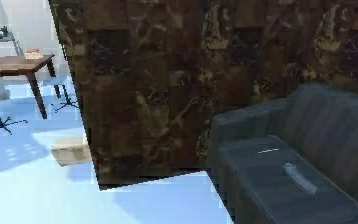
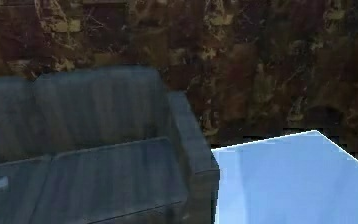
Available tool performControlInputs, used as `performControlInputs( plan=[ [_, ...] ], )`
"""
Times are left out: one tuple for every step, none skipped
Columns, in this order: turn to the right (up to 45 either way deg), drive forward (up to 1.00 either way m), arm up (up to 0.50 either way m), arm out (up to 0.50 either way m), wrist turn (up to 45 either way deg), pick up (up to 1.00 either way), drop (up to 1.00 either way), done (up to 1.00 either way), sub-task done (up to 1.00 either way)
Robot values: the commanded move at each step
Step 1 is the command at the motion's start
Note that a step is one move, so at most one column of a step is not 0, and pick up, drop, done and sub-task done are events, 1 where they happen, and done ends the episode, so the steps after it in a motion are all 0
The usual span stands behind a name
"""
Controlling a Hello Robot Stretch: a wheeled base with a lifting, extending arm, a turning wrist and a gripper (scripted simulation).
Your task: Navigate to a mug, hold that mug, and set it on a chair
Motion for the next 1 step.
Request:
performControlInputs(
  plan=[
    [-33.0,0.0,0.0,0.0,0.0,0.0,0.0,0.0,0.0]
  ],
)
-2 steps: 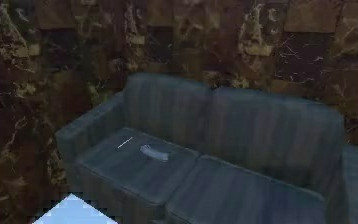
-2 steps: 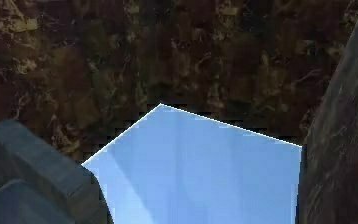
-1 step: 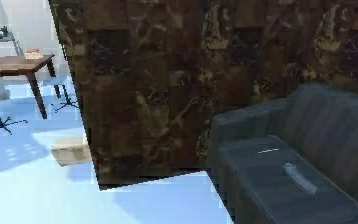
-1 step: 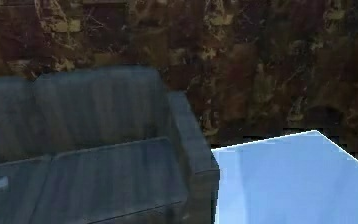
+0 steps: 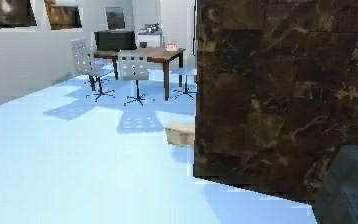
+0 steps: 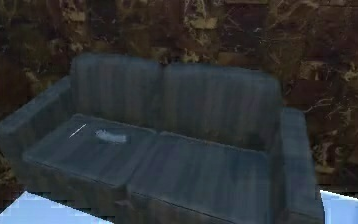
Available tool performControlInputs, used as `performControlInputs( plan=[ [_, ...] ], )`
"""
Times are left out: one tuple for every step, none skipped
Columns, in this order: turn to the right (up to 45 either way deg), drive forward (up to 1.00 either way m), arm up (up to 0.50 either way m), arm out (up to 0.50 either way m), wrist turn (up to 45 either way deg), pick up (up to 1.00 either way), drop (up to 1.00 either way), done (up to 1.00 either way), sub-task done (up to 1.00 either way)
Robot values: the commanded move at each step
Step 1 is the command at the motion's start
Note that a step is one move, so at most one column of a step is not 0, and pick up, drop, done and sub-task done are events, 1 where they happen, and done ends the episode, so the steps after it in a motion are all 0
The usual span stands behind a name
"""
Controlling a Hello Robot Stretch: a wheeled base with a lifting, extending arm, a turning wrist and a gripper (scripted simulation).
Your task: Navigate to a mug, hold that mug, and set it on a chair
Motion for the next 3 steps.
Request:
performControlInputs(
  plan=[
    [0.0,0.45,0.0,0.0,0.0,0.0,0.0,0.0,0.0],
    [-9.0,0.0,0.0,0.0,0.0,0.0,0.0,0.0,0.0],
    [0.0,0.5,0.0,0.0,0.0,0.0,0.0,0.0,0.0]
  ],
)
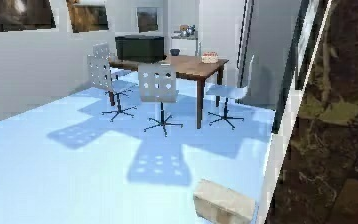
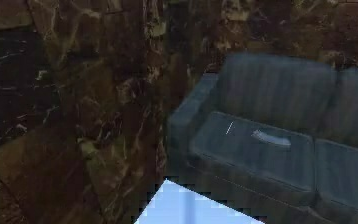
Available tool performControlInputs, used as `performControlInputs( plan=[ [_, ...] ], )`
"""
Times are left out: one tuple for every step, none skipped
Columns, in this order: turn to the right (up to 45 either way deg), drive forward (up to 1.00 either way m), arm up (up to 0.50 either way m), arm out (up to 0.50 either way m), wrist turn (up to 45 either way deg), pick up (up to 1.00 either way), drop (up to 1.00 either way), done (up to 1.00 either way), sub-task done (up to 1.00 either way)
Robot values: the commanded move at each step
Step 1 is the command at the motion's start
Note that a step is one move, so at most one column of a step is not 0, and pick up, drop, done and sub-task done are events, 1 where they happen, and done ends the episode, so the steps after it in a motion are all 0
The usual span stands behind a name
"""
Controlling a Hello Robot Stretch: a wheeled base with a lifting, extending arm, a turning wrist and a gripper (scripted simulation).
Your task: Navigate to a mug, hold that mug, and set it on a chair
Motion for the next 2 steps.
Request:
performControlInputs(
  plan=[
    [-24.0,0.0,0.0,0.0,0.0,0.0,0.0,0.0,0.0],
    [0.0,1.0,0.0,0.0,0.0,0.0,0.0,0.0,0.0]
  ],
)
